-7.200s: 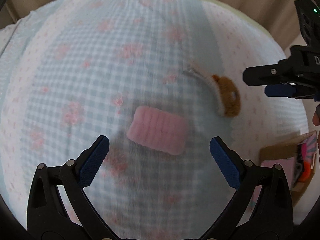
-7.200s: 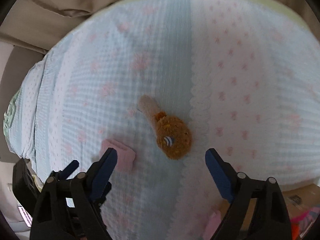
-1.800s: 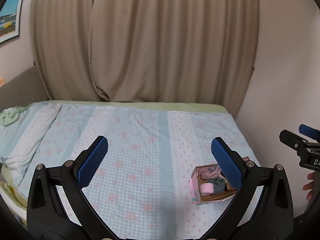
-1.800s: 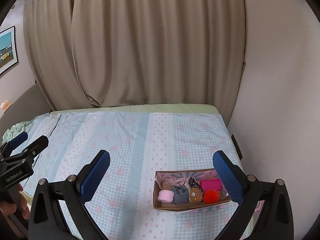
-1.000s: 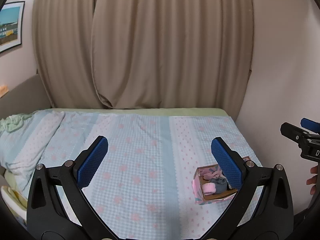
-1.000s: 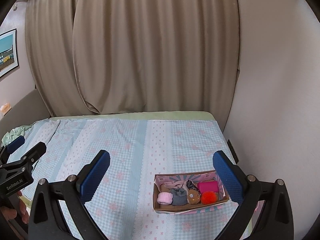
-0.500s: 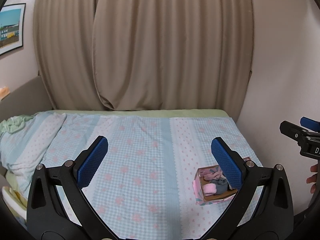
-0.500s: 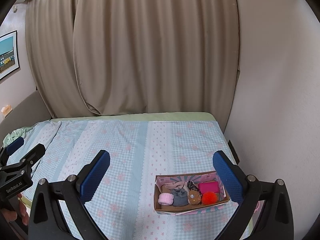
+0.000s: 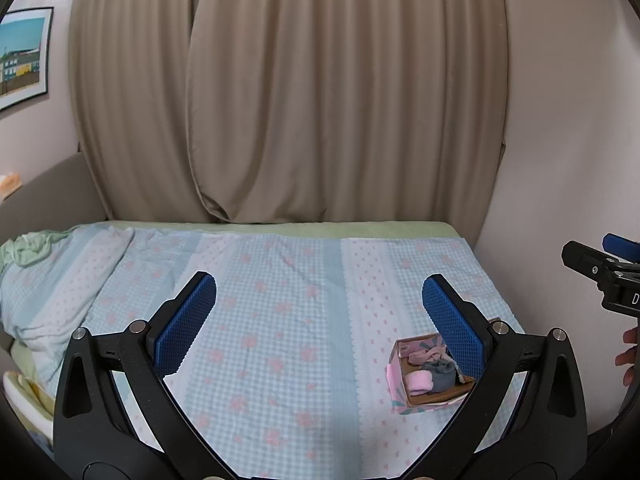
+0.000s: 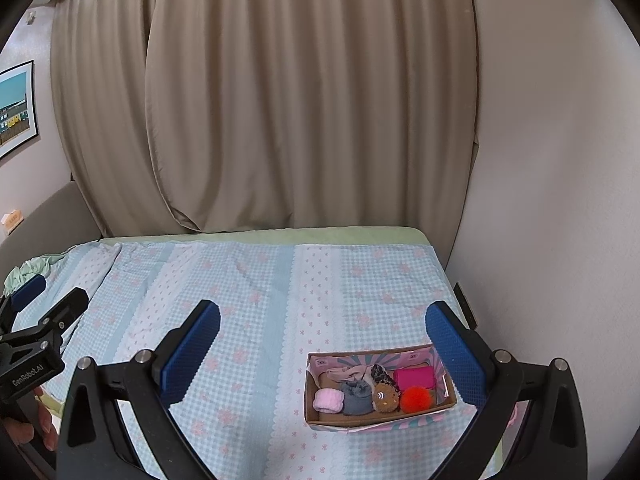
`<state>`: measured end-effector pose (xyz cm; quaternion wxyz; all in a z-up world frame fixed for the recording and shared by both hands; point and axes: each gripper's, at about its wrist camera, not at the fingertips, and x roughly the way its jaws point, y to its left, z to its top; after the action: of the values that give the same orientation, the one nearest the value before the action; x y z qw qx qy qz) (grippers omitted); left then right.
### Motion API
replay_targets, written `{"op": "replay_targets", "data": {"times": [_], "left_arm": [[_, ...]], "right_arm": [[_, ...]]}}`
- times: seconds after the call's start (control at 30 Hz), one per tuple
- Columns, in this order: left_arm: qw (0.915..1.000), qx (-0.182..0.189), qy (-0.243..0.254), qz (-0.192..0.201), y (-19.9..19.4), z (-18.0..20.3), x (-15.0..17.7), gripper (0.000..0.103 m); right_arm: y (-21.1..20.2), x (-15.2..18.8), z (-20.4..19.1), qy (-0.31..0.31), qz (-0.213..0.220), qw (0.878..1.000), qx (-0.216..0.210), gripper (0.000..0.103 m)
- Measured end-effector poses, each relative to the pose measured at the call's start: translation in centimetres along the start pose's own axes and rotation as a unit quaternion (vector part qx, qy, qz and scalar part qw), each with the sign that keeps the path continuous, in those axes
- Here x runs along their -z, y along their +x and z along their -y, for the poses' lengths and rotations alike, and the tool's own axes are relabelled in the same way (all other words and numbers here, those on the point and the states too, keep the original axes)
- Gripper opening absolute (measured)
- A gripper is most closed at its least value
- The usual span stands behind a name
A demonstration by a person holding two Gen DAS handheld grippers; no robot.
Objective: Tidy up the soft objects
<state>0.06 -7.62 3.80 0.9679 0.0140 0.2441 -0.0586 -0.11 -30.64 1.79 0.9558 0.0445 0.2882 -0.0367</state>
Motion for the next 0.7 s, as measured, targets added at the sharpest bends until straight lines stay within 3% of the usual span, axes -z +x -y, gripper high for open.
{"op": "replay_targets", "data": {"times": [0.7], "left_arm": [[0.9999, -0.002, 0.009, 0.007, 0.87, 0.30, -0.94, 0.103]], "right_arm": [[0.53, -0.66, 0.37, -0.004, 0.002, 1.000, -0.001, 0.102]]}}
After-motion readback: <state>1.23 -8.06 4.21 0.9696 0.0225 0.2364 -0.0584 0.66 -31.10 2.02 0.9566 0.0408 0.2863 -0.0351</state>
